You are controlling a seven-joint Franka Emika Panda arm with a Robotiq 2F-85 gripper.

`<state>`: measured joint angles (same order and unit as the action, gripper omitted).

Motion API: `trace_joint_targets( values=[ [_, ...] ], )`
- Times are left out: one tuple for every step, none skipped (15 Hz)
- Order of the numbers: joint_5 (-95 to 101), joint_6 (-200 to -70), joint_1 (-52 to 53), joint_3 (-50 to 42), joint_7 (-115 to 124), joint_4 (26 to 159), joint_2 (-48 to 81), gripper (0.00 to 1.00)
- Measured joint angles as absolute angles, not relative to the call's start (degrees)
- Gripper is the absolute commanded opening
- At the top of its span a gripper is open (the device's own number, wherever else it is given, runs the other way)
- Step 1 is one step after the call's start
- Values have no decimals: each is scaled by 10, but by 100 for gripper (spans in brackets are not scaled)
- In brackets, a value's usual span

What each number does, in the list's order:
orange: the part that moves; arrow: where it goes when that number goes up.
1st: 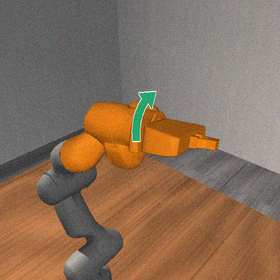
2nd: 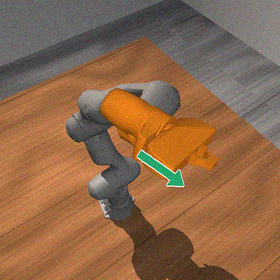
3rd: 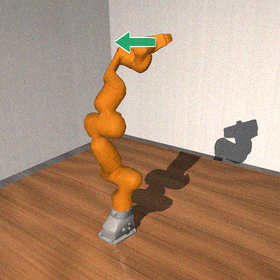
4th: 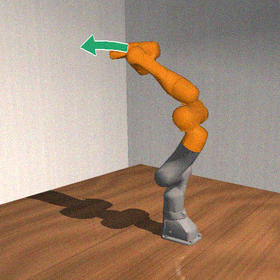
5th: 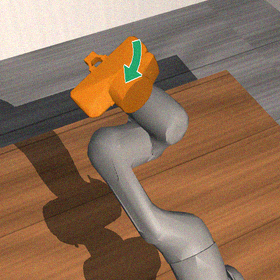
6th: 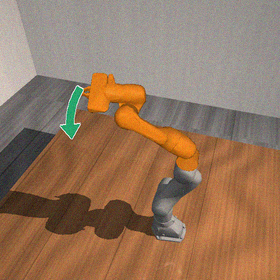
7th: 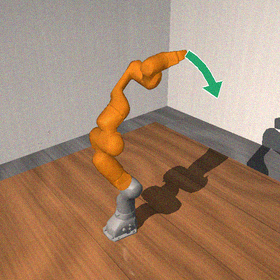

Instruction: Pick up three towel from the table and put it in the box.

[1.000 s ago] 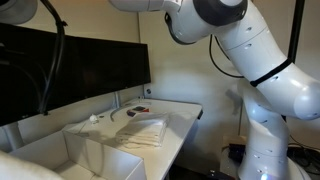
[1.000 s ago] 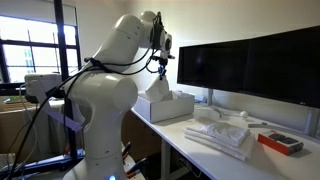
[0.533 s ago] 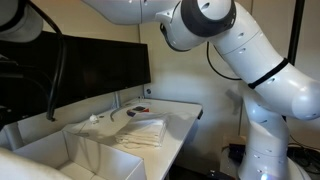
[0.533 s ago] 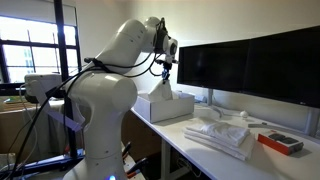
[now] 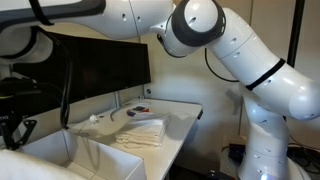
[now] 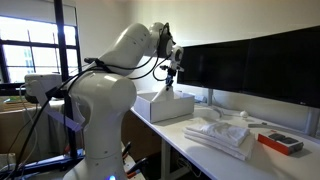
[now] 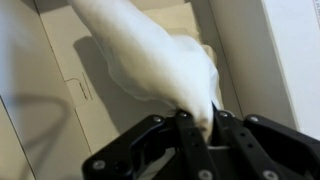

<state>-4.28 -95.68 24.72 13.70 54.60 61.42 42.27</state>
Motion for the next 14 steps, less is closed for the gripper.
trace_joint_targets(
  values=[
    [-44,-956,244,135,549,615,425,6],
    [-44,-954,241,133,553,617,427,6],
    [-45,-953,237,132,556,620,428,6],
    [-45,-952,233,131,560,622,429,6],
    [-46,-951,229,129,564,625,430,6],
    [-46,-950,225,127,568,629,430,6],
    [-46,-950,221,126,570,633,430,6],
    [-47,-950,217,124,572,637,430,6],
    [-47,-950,213,123,574,641,430,6],
    [-48,-950,209,123,575,646,430,42],
    [-48,-950,205,122,575,650,430,43],
    [-48,-948,202,121,577,654,430,49],
    [-48,-943,199,121,577,658,430,55],
    [-48,-939,196,120,577,662,430,62]
  ],
)
